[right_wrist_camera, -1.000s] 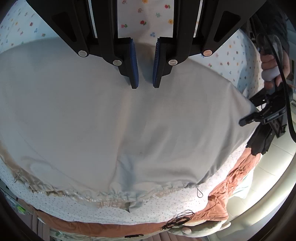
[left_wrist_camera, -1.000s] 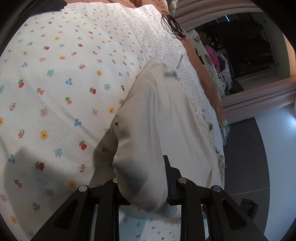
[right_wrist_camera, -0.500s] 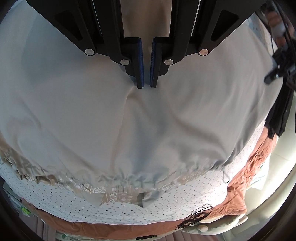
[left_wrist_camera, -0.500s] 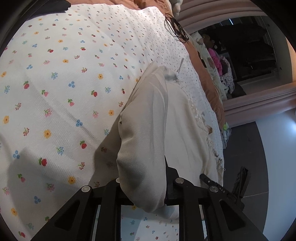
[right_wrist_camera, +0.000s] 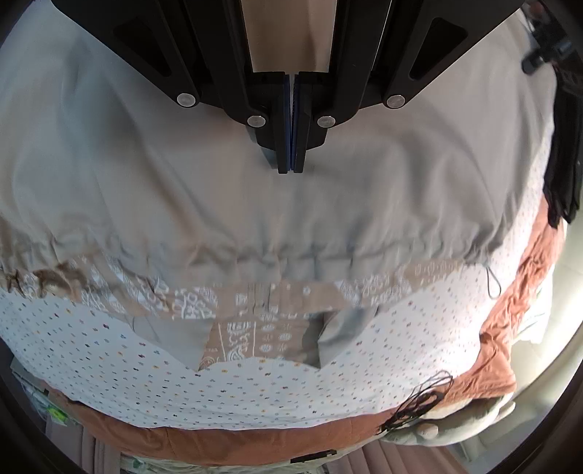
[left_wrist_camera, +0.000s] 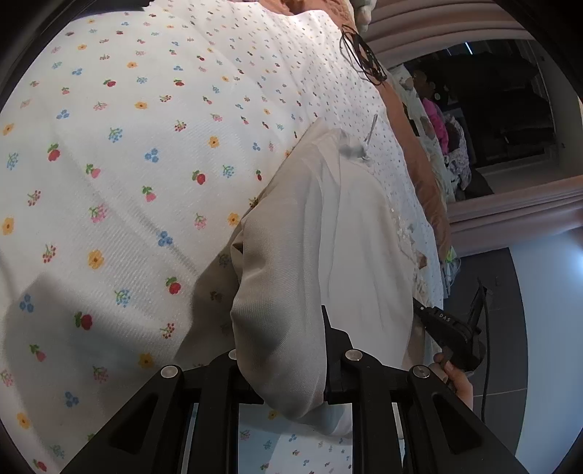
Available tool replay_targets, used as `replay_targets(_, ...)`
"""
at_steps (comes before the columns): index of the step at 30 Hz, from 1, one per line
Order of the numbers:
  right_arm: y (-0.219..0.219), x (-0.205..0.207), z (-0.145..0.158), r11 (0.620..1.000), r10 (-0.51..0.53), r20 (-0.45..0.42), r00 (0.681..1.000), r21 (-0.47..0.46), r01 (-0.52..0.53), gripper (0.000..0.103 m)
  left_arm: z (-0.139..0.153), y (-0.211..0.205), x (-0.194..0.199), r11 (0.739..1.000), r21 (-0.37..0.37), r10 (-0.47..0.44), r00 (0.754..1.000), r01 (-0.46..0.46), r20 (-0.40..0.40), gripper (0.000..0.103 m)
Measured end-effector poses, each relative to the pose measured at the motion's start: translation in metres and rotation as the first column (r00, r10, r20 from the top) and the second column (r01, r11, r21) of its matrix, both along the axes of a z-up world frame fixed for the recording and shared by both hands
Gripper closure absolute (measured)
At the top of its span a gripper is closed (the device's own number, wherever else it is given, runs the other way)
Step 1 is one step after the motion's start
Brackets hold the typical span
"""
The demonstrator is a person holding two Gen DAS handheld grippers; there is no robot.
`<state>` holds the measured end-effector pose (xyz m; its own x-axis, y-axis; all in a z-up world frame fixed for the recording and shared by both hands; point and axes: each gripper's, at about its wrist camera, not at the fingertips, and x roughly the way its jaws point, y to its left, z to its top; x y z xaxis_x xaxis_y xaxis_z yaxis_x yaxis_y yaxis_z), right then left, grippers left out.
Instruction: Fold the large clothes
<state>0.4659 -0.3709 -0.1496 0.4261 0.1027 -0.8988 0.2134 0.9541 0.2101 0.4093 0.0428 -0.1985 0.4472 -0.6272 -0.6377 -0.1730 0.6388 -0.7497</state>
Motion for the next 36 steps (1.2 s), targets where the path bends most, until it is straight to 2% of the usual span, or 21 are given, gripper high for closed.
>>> replay_targets(1, 0.0, -0.003, 0.004, 1.0, 0.006, 0.007, 1.0, 0.004, -0.006, 0.103, 0.003, 0.0, 0.0, 1.0, -0.007, -0.001, 1.0, 0.001, 0.01, 0.084)
replay_targets(3, 0.002, -0.015, 0.015, 1.0, 0.026, 0.036, 0.999, 0.002, -0.026, 0.097, 0.01, 0.0, -0.001, 1.0, -0.025, -0.002, 0.999, 0.003, 0.033, 0.084)
replay_targets(4, 0.002, -0.023, 0.02, 0.999, 0.033, 0.043, 0.999, 0.008, -0.033, 0.091, 0.016, -0.001, -0.001, 0.999, -0.032, -0.008, 0.999, 0.009, 0.046, 0.085)
replay_targets(5, 0.001, -0.034, 0.023, 0.999, 0.035, 0.046, 0.998, 0.025, -0.036, 0.081, 0.021, -0.001, 0.0, 0.999, -0.041, -0.013, 0.998, 0.016, 0.06, 0.085)
replay_targets(7, 0.002, -0.054, 0.028, 0.998, 0.034, 0.059, 0.998, 0.043, -0.037, 0.07, 0.035, -0.005, 0.001, 0.998, -0.058, -0.024, 0.995, 0.029, 0.095, 0.086)
replay_targets(15, 0.015, -0.14, 0.031, 0.987, 0.068, 0.074, 0.995, 0.141, -0.078, 0.07, 0.096, -0.036, 0.008, 0.995, -0.03, -0.081, 0.972, 0.09, 0.22, 0.087)
replay_targets(20, 0.027, -0.17, 0.027, 0.979, 0.089, 0.073, 0.993, 0.177, -0.101, 0.073, 0.125, -0.055, 0.012, 0.993, -0.003, -0.113, 0.957, 0.118, 0.267, 0.087)
replay_targets(27, 0.029, -0.199, 0.021, 0.979, 0.062, 0.077, 0.995, 0.188, -0.076, 0.075, 0.16, -0.084, 0.012, 0.987, 0.046, -0.162, 0.933, 0.155, 0.321, 0.087)
replay_targets(30, 0.028, -0.204, 0.01, 0.977, 0.038, 0.07, 0.997, 0.209, -0.052, 0.076, 0.171, -0.099, 0.01, 0.982, 0.07, -0.19, 0.922, 0.177, 0.337, 0.087)
replay_targets(36, 0.026, -0.21, -0.011, 0.978, 0.017, 0.085, 0.996, 0.207, -0.034, 0.09, 0.193, -0.138, 0.004, 0.964, 0.134, -0.264, 0.894, 0.23, 0.362, 0.087)
